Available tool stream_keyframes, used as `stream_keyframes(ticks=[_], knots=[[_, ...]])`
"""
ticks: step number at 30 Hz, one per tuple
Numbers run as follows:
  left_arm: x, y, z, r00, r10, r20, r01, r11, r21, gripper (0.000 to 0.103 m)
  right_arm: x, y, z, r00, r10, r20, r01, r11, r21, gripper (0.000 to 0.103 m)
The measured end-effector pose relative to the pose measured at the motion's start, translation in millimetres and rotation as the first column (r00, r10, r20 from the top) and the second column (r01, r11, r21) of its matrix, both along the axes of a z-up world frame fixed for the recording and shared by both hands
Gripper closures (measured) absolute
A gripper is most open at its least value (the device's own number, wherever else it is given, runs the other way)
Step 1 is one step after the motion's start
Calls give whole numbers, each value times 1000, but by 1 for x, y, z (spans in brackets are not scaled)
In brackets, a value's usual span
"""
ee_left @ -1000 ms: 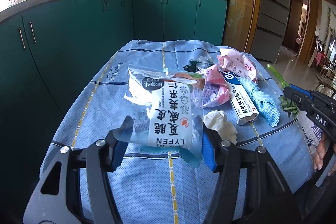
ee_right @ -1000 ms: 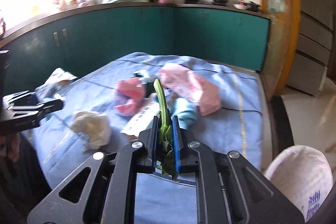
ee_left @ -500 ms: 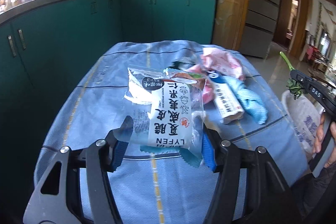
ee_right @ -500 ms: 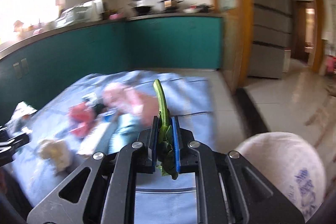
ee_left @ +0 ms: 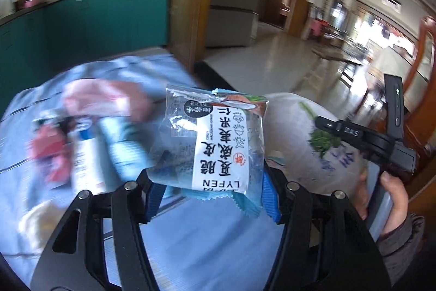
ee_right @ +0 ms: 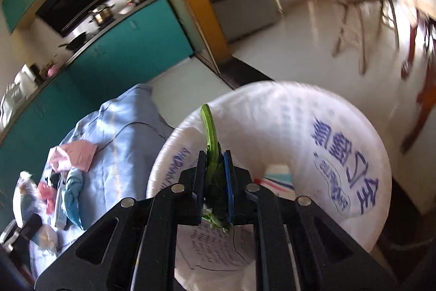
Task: Collect trash
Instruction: 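Move both tools over the bin and open them to drop packet and greens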
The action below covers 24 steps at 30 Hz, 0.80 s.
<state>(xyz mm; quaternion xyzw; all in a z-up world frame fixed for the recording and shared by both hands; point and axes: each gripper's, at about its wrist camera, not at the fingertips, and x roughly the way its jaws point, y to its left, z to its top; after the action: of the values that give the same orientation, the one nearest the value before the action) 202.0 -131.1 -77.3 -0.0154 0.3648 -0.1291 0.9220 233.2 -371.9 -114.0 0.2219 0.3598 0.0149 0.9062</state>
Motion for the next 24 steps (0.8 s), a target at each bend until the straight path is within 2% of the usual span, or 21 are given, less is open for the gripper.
stream_keyframes(ticks=[1, 3, 6, 7, 9, 11, 15, 18, 21, 22, 23, 24], knots=[[9, -17, -5, 999, -46, -19, 45, 999, -20, 42, 0, -6, 0, 1000, -25, 3, 25, 999, 23, 86], [25, -46, -16, 991, -125, -52, 122, 991, -49, 42, -4, -20, 1, 994, -105, 17, 103, 992, 67, 68], [39, -81, -30, 974, -213, -72, 210, 976, -51, 38, -14, -36, 4, 977, -205, 60, 195, 971, 138, 50], [42, -89, -34, 969, -237, -75, 234, 971, -47, 36, -17, -38, 6, 973, -218, 73, 206, 969, 139, 47], [44, -98, -40, 967, -241, -77, 241, 970, -11, 25, -17, -35, 9, 972, -216, 93, 204, 971, 121, 39], [43, -95, -41, 971, -229, -68, 230, 973, -2, 19, -16, -29, 11, 975, -193, 105, 183, 978, 99, 35], [43, -67, -38, 991, -124, -57, 126, 991, 35, 17, -14, -13, 19, 981, -141, 130, 139, 990, 28, 31], [34, -34, -31, 999, 27, -19, -25, 994, 110, 17, -10, 8, 25, 984, -82, 159, 89, 995, -40, 26], [25, 4, -24, 986, 164, 14, -164, 978, 130, 17, -11, 24, 30, 979, -35, 199, 54, 994, -92, 24], [21, 18, -22, 980, 197, 22, -198, 972, 127, 16, -14, 34, 35, 972, -9, 236, 39, 991, -124, 24], [13, 36, -19, 972, 235, 32, -237, 964, 125, 15, -17, 42, 40, 964, 9, 267, 31, 989, -147, 19], [4, 53, -16, 960, 277, 46, -281, 951, 126, 14, -20, 48, 43, 954, 23, 300, 29, 985, -169, 8]])
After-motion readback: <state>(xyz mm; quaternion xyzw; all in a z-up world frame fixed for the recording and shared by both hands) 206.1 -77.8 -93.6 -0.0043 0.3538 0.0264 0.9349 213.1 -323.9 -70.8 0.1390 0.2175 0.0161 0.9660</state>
